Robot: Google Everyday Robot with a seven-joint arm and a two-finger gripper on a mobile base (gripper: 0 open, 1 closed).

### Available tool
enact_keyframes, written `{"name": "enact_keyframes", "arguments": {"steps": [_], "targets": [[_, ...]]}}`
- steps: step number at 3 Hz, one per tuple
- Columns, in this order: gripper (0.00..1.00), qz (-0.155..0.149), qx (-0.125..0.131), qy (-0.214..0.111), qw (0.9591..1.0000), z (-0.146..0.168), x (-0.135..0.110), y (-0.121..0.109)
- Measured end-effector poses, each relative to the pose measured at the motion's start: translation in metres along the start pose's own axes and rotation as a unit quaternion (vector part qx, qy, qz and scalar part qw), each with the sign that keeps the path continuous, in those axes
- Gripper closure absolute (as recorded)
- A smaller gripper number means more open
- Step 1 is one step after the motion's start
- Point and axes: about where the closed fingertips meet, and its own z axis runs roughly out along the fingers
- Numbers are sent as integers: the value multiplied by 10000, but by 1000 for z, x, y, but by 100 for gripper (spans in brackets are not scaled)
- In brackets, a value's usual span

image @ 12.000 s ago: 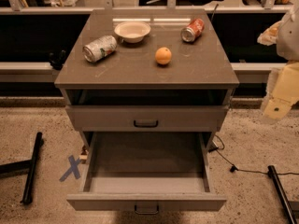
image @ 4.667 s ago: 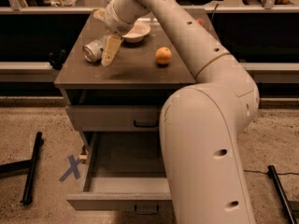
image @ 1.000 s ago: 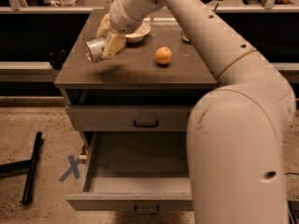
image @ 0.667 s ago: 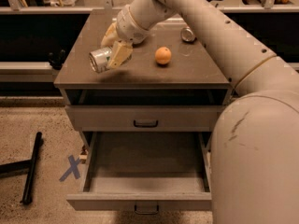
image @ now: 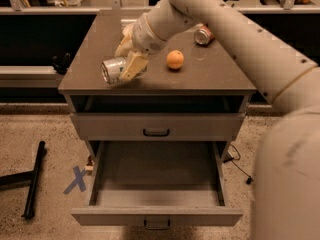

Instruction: Place 7up can into middle drawer

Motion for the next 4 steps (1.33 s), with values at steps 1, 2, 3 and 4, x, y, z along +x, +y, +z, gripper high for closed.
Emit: {"name": "enact_keyframes", "arguments": {"steps": [1,2,3,4], "targets": [[100,473,209,53,9986,-21,5,39],[100,879,408,131,9952,-44,3,85],[100,1490,357,242,9879,-45,32,142],[100,1963,289,298,9797,-31,68,183]]}}
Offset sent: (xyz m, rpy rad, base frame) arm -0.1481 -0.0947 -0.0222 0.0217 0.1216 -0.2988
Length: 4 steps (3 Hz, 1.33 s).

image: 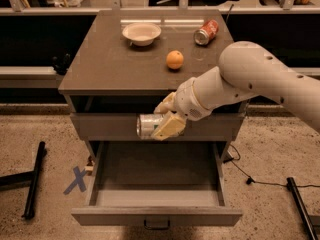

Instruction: Place 7up can into middle drawer

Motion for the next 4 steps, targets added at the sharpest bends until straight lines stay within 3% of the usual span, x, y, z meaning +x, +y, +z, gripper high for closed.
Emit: {"name": "enact_keyframes", "arguments": {"steps": [2,3,4], "targets": [[100,264,-17,-93,9996,8,25,2],[100,473,36,-93,9988,21,62,5],[100,775,7,222,9967,50,115,10]]}}
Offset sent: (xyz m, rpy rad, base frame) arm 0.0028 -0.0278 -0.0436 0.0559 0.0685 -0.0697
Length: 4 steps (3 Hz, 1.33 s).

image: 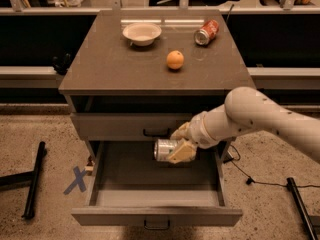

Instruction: Place 7up can into middle drawer

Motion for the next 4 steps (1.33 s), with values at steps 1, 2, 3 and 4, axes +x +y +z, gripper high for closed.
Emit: {"name": "enact_keyframes", "arguments": {"steps": [1,2,3,4], "targets": [[100,379,-113,48,9992,24,40,0],[100,798,-188,-29,9966,46,79,5],[100,798,-188,-30,9966,46,79,5],[100,879,-141,-135,9959,50,83,6]]}}
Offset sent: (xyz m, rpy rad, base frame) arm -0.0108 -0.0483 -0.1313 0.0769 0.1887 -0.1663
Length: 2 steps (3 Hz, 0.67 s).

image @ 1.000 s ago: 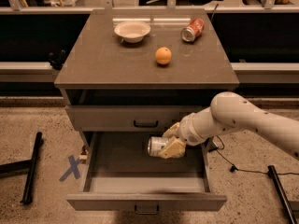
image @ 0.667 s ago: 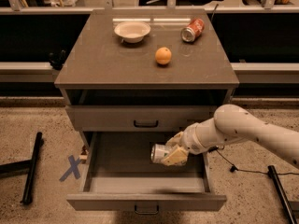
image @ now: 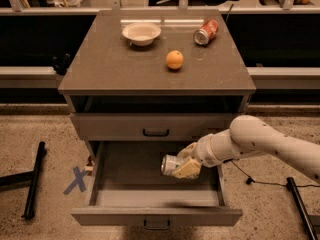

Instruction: Place 7up can into middle drawer

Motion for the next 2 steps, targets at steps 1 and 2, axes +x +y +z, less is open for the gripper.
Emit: {"name": "enact_keyframes", "arguments": {"steps": [1,2], "targets": [[100,268,172,-239,9992,14,20,-8],[100,429,236,-341,9982,25,31,-14]]}}
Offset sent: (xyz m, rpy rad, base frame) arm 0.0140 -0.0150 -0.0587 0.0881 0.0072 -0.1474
